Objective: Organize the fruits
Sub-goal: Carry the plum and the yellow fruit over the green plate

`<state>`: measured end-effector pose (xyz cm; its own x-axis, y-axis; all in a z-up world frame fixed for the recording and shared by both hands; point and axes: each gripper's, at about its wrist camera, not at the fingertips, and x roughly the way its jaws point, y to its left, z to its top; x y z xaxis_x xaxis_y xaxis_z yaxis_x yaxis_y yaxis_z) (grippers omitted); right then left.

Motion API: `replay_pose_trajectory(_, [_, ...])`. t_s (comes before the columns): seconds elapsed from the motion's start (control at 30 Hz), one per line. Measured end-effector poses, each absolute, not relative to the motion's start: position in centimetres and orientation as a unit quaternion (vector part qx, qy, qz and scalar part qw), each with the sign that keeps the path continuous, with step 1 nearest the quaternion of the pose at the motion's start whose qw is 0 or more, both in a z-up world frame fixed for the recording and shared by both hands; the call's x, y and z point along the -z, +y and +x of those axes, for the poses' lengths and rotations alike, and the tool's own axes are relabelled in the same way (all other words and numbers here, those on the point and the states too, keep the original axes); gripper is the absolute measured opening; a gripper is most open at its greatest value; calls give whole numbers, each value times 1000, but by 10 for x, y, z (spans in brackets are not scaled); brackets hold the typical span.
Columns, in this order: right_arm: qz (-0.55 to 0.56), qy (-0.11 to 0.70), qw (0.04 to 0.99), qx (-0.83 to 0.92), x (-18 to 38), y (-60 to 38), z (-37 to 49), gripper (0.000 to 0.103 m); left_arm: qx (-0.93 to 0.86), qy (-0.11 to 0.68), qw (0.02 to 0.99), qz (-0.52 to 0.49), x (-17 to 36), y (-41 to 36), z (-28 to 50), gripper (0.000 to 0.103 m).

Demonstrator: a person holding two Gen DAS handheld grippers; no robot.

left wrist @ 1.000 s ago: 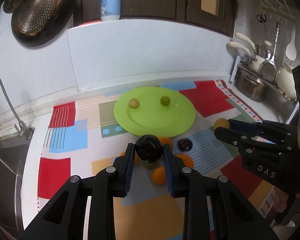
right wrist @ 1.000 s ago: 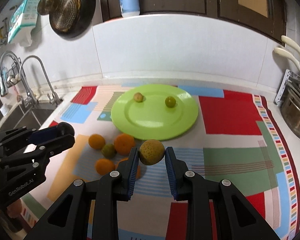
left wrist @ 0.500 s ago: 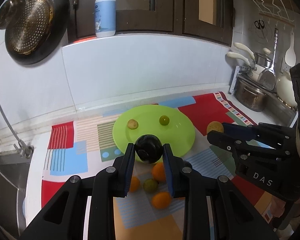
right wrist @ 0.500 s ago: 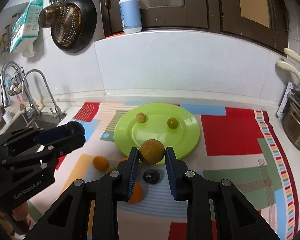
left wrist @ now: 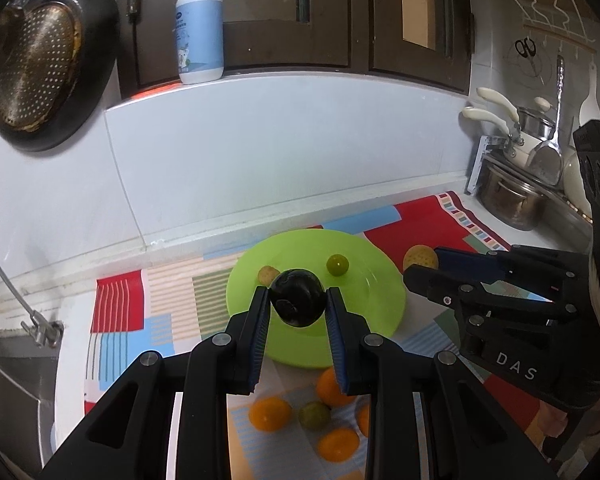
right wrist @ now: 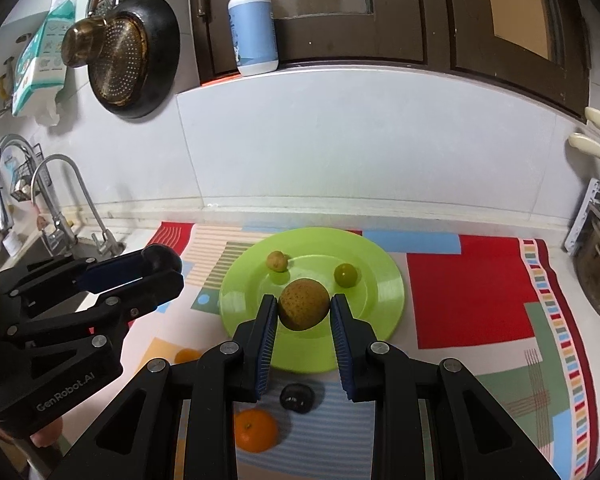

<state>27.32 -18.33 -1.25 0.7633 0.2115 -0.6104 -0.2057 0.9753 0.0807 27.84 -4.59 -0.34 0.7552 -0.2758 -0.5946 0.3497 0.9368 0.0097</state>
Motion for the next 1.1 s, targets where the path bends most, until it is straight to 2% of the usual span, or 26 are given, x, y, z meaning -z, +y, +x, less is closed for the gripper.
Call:
replay_pose_trajectory(0.43, [9, 336, 935, -108, 20, -182, 315, 28, 166, 331, 927, 60, 16, -49, 321, 28])
replay_pose_trajectory(1.1, [27, 397, 912, -100, 72, -187, 372, 28, 171, 397, 901, 47, 67, -58, 383, 28])
